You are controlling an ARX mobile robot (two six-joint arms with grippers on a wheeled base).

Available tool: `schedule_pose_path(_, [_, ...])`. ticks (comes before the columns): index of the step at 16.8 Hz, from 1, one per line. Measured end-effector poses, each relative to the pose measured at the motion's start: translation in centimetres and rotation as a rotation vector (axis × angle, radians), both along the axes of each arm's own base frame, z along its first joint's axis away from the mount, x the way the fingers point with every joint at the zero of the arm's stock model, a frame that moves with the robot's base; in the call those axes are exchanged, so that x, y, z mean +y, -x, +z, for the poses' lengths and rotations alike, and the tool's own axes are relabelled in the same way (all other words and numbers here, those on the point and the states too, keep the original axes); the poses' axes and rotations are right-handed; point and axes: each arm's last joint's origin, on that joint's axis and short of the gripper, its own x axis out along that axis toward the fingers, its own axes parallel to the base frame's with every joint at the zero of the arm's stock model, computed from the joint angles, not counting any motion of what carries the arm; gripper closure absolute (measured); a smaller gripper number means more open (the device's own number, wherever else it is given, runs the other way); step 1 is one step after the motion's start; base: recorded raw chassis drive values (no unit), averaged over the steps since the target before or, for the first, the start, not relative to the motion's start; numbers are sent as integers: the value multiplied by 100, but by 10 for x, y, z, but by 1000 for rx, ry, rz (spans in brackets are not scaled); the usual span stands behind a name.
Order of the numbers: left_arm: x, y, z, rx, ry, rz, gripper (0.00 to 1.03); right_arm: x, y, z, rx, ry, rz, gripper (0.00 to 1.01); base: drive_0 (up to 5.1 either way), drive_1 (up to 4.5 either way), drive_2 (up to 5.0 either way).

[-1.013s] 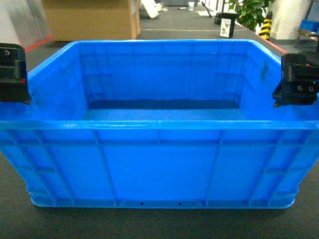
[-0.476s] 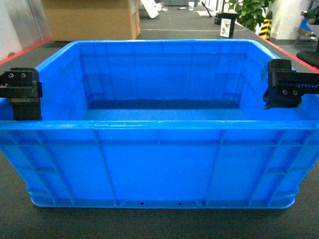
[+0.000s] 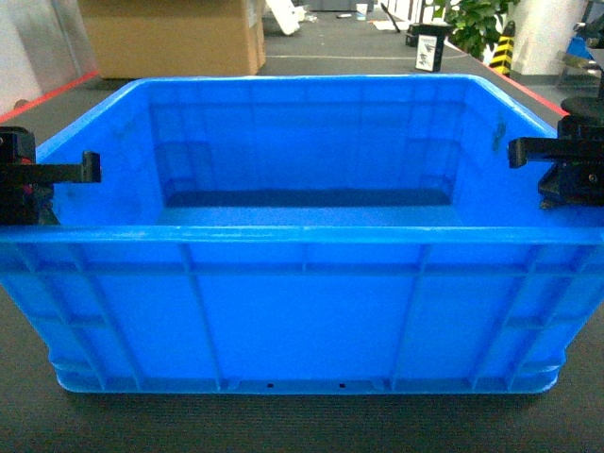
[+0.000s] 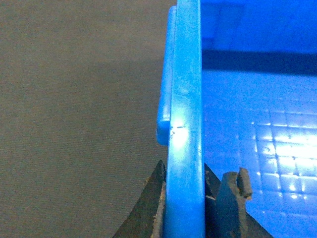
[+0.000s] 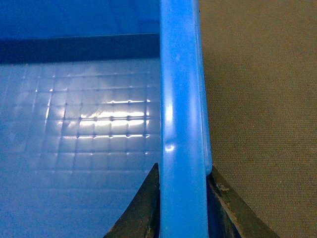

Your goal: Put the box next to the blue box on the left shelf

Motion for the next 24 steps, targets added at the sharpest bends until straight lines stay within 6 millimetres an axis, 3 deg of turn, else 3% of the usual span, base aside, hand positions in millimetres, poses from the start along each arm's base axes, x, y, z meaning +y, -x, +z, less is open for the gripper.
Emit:
schedule_pose_path(5, [-5, 16, 9, -131, 32, -29, 92, 2, 20, 7, -109, -45, -41, 84, 0, 0, 0])
schedule_pose_path(10, [1, 69, 41, -388, 83, -4, 92, 7, 71, 57, -393, -78, -65, 86, 0, 0, 0])
schedule_pose_path(14, [2, 111, 39, -445, 88, 3, 92, 11, 114, 55, -442, -50, -101, 88, 0, 0, 0])
schedule_pose_path(16, [-2, 133, 50, -518, 72, -18, 92, 9, 138, 61, -495, -54, -125, 88, 0, 0, 0])
schedule_pose_path(24, [-2, 134, 48, -511, 64, -18, 92, 8, 140, 59, -494, -40, -125, 88, -8, -8, -8])
